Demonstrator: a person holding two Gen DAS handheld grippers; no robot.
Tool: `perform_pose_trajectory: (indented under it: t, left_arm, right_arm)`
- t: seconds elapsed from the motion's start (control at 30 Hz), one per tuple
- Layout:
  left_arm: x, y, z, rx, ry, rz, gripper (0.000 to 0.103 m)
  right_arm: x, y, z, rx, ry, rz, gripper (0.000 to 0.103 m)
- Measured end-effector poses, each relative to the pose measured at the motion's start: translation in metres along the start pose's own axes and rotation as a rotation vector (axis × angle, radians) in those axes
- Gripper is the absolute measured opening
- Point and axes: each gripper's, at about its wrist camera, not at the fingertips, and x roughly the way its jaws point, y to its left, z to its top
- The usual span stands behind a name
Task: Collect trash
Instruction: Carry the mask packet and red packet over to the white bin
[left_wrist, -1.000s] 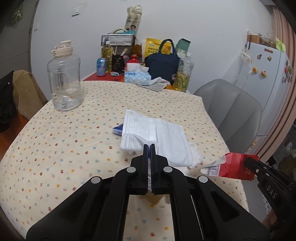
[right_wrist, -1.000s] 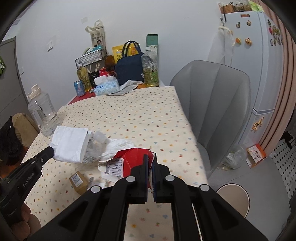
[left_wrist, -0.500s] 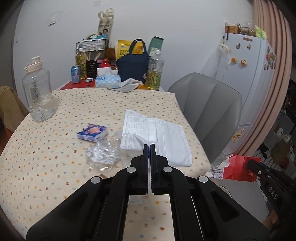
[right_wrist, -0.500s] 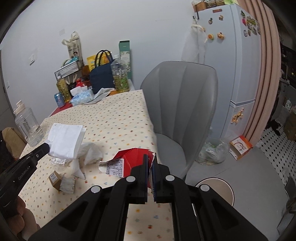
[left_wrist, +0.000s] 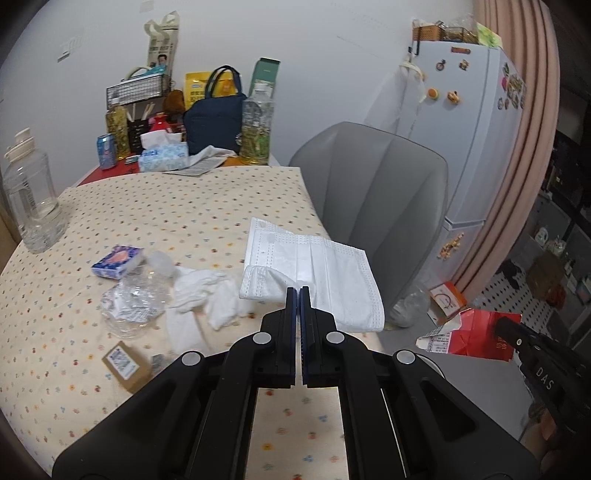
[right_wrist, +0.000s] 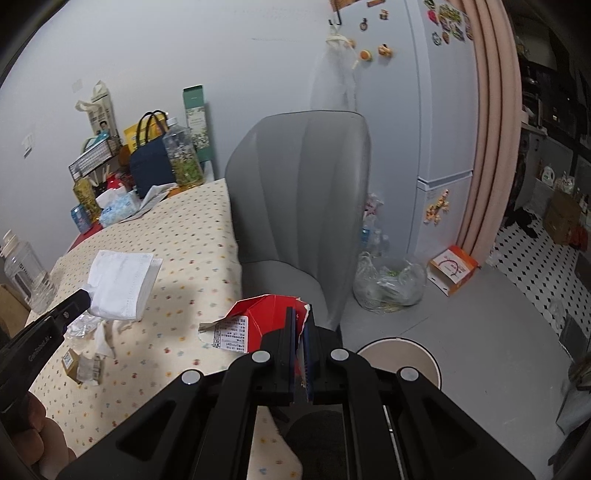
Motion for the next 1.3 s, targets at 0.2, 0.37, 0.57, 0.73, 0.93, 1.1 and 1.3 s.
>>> perform_pose_trajectory:
  t: [0.2,0.37,0.57,0.73,0.93,1.1,1.3]
  left_arm:
    - [0.012,-0.034,0.000,0.048,0.022,-0.029,0.003]
    - [0.024,-0.063,0.000,0.088,0.042,-0.052,0.003]
    - [0.039,-0.096,-0.004,0.138,0.073,-0.079,0.003]
    - [0.052,-0.118,-0.007,0.174,0.106,-0.087,0.003]
    - [0.070,-0.140,-0.014,0.205,0.147,-0.100,0.003]
    - [0.089,-0.159,-0.020,0.236,0.186,-0.115,0.003]
    - [0.110,-0.179,-0.024,0.278,0.223,-0.127,0.003]
  right_arm:
    - [0.005,-0.030,0.001,0.042,0.004,-0.027,0.005]
    - [0.008,-0.055,0.002,0.083,0.003,-0.047,0.005]
    - [0.015,-0.086,0.000,0.131,0.013,-0.074,0.005]
    - [0.023,-0.109,-0.003,0.166,0.026,-0.092,0.005]
    - [0.038,-0.134,-0.010,0.202,0.056,-0.115,0.005]
    - [0.053,-0.153,-0.016,0.230,0.081,-0.135,0.005]
    - [0.073,-0.177,-0.022,0.267,0.110,-0.163,0.005]
